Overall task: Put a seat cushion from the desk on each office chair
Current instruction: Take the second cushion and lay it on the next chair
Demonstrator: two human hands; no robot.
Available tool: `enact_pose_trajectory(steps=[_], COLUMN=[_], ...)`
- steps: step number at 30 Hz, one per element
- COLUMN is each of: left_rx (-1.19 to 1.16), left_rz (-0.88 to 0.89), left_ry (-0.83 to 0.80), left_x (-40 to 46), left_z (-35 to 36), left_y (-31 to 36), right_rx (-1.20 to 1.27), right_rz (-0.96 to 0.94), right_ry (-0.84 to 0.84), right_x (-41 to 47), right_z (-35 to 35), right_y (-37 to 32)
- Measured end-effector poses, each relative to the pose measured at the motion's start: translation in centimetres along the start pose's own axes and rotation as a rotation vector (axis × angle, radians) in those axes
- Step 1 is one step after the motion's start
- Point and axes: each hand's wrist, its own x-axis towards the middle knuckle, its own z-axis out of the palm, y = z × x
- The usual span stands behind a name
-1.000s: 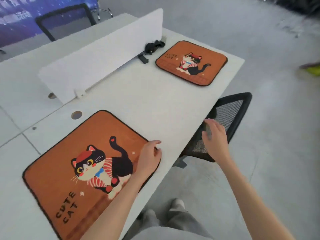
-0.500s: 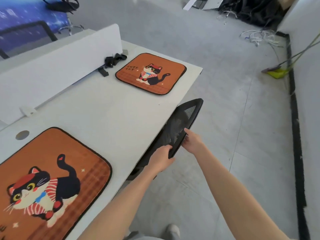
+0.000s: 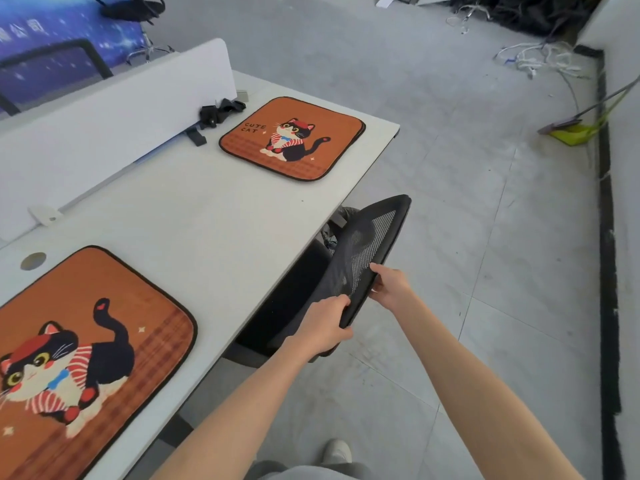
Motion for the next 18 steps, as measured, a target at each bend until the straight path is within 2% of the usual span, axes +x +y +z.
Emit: enact_pose_trajectory(steps=[13, 18], left_rx=[-0.037, -0.028], left_rz=[0.094, 0.186], left_ry=[-0.017, -0.070], left_x=[-2.7, -3.2], left_z=[5.0, 5.9], left_y=[2.8, 4.3], right_rx=[0.032, 0.093], right_rz=[-0.032, -0.041], right_ry=[0.067, 0.124], right_x=[-2.8, -3.9], right_z=[-6.4, -9.5], right_y=[1.9, 2.1])
